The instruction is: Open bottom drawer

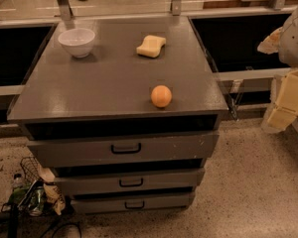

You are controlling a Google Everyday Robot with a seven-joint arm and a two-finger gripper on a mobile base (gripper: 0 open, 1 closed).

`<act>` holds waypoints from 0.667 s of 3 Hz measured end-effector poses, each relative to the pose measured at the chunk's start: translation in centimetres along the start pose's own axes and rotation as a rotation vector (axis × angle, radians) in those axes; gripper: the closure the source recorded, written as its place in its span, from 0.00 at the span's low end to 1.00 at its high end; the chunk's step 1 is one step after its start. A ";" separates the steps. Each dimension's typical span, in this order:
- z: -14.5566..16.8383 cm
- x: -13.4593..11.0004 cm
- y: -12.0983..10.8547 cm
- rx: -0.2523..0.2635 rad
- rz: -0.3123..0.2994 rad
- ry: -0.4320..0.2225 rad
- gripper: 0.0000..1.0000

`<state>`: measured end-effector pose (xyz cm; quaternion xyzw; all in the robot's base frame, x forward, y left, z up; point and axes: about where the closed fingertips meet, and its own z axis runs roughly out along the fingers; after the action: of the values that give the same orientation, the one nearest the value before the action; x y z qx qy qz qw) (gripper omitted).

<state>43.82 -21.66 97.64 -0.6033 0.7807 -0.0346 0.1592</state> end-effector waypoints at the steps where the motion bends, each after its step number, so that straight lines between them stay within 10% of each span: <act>1: -0.4 -0.2 -0.1 0.011 -0.001 -0.004 0.00; 2: -3.1 -1.2 -0.1 0.076 0.005 -0.053 0.00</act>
Offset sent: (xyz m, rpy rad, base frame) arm -0.0051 0.0067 0.0531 0.0168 -0.1247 -0.0076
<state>43.30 -21.00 100.82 -0.5957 0.7758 -0.0478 0.2027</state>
